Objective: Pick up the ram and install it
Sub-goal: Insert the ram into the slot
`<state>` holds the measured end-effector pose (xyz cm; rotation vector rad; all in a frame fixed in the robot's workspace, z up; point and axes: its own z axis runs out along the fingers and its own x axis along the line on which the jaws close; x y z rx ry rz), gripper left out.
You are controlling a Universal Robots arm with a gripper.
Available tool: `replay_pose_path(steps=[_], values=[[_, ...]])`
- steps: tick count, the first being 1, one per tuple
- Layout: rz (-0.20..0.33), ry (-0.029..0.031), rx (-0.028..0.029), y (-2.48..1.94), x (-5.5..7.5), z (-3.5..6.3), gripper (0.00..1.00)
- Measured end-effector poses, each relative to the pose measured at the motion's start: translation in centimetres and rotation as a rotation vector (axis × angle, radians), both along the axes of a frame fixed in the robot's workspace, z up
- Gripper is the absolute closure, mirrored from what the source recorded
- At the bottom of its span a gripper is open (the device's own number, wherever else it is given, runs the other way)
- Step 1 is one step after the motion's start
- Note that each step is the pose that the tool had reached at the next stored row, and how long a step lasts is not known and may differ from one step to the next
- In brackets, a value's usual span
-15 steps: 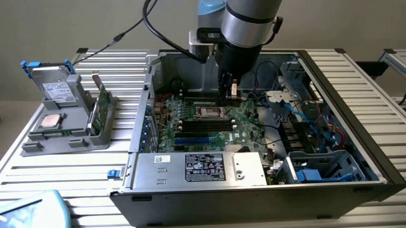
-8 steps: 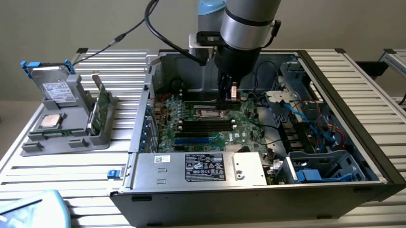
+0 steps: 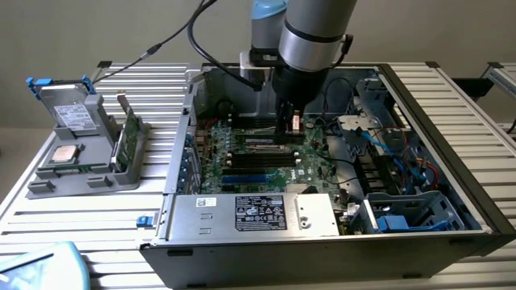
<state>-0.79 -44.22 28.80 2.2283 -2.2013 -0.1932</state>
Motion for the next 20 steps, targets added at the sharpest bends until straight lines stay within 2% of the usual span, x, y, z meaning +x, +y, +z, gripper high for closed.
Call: replay_pose_path(steps=[12, 20], values=[[0.024, 0.0, -0.0032, 1.16, -0.1, -2.19, 0.85], [0.042, 0.0001, -0.0099, 1.63, -0.3, -3.51, 0.85]])
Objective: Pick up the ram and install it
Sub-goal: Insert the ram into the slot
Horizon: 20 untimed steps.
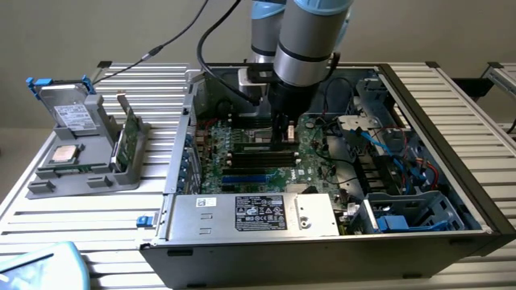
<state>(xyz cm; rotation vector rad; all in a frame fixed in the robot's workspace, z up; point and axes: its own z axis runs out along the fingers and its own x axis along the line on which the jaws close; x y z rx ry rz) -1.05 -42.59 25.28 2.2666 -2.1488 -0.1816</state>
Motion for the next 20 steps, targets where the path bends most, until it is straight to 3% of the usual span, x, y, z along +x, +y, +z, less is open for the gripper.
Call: replay_pose_path(steps=[8, 16, 20], values=[[0.015, 0.0022, -0.0115, 0.15, -0.1, -0.88, 0.85], [0.015, 0.0029, -0.0121, 0.18, 0.0, -1.32, 0.85], [0.008, 0.003, -0.0164, 0.25, -0.1, -1.74, 0.85]])
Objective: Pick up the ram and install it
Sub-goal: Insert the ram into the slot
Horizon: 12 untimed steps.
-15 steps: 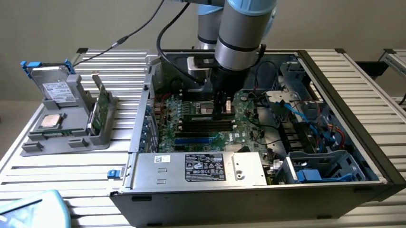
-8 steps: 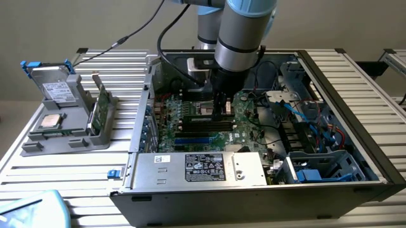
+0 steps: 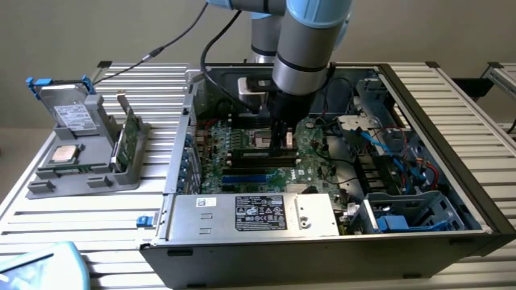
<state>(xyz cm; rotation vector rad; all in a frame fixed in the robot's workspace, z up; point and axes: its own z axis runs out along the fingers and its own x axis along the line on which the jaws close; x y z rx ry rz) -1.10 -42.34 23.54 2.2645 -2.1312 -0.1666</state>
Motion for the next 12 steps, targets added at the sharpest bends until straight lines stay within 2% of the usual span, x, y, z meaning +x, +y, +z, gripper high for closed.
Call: replay_pose_path(steps=[7, 12], values=[[-0.01, 0.001, -0.0018, 0.06, 0.0, -0.44, 0.85], [-0.012, 0.0016, -0.0082, 0.06, 0.0, -0.74, 0.85]])
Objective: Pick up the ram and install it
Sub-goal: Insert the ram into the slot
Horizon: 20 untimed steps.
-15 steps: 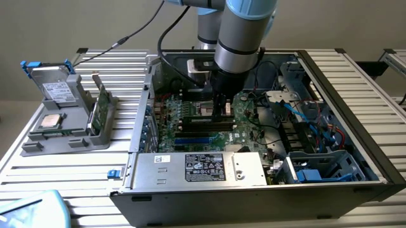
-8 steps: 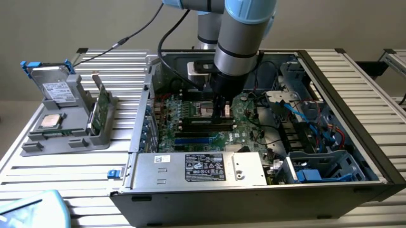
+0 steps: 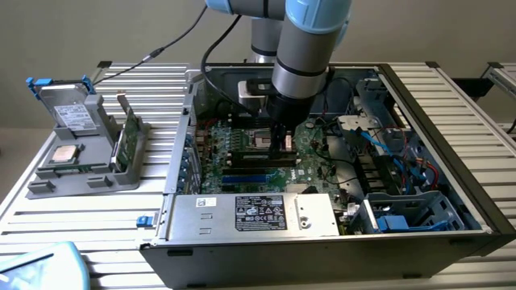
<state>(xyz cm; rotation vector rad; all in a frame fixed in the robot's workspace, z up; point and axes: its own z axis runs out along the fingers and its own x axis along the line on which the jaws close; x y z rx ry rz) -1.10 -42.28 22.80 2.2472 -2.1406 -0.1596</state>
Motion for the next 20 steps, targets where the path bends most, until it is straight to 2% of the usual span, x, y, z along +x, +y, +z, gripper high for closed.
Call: replay_pose_path(steps=[4, 9, 12, 17, 20], values=[[-0.002, 0.0003, -0.0063, 0.03, 0.0, -0.38, 0.85], [-0.007, 0.0025, -0.0097, 0.06, 0.0, -0.57, 0.85], [-0.013, 0.0037, -0.0099, 0.15, 0.0, -0.63, 0.85], [-0.021, 0.0086, -0.0101, 0.32, 0.0, -0.7, 0.85], [-0.023, 0.0127, -0.0137, 0.36, -0.01, -0.71, 0.85]])
